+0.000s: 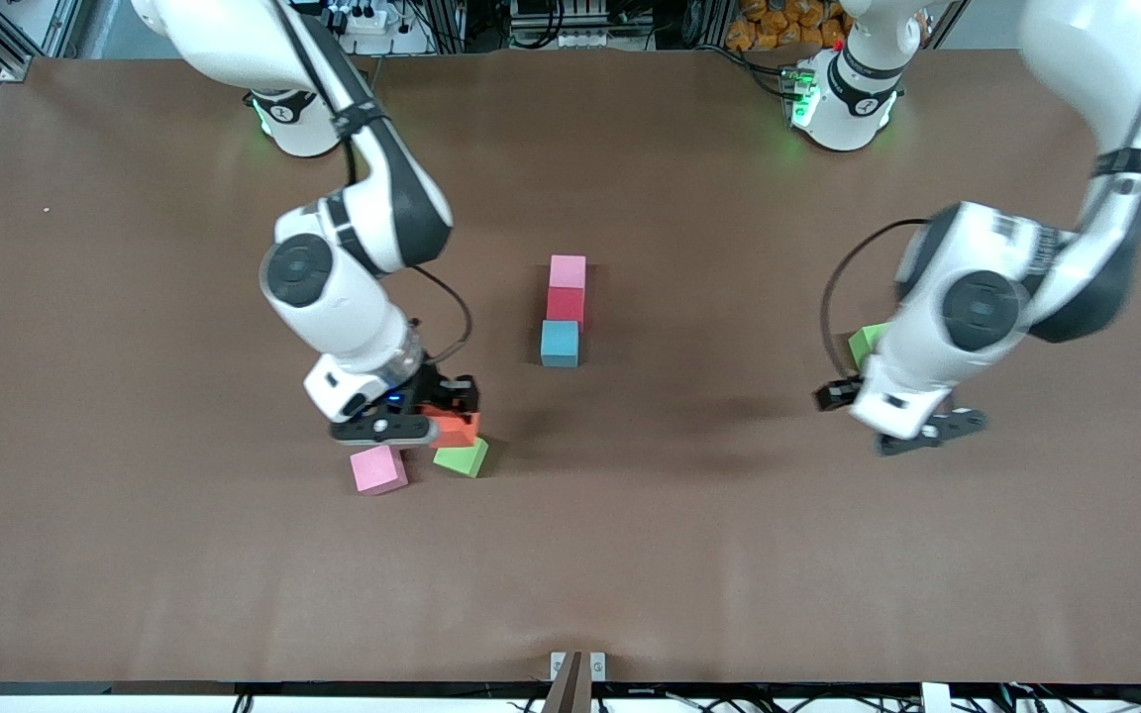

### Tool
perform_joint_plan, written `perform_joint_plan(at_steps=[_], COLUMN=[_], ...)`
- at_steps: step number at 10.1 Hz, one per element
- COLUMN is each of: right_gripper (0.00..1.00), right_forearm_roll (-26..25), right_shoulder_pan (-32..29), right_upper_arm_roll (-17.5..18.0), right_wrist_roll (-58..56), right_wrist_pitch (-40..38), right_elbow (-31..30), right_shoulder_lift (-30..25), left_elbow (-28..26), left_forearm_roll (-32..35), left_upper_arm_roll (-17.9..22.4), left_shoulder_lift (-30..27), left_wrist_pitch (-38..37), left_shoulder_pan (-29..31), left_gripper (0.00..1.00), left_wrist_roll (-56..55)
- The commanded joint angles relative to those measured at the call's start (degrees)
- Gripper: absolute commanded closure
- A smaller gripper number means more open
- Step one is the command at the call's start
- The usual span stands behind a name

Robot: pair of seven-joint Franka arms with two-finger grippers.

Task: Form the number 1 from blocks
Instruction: 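Place the orange cube beside the cyan cube while the left gripper reaches green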

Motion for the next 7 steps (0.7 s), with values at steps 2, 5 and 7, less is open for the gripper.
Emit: perform_joint_plan(at_steps=[2, 5, 7], right_gripper=[0.39, 0.39, 0.39], right_forearm_roll=[-0.07, 0.19, 0.54], right_shoulder_pan=[3.84, 6.47, 7.71], right_upper_arm_roll=[-2.77, -2.68, -2.51], right_wrist_roll=[2.78, 5.58, 6.91], right_wrist_pitch=[-2.36, -1.40, -0.69], right_elbow=[9.68, 12.94, 13.13], right_shoulder_lift=[8.03, 12.33, 14.19], left_elbow=[-11.63, -21.64, -25.53], left_forearm_roll=[-0.41, 0.29, 2.99], left_upper_arm_roll=[-10.53, -11.78, -11.69], left_shoulder_lift=[-1.66, -3.68, -4.13], left_wrist_pitch=[6.54, 14.79, 16.58], left_shoulder_pan=[15.78, 17.65, 18.61], left_gripper=[0.00, 0.00, 0.00], left_wrist_roll=[4.07, 3.89, 4.07])
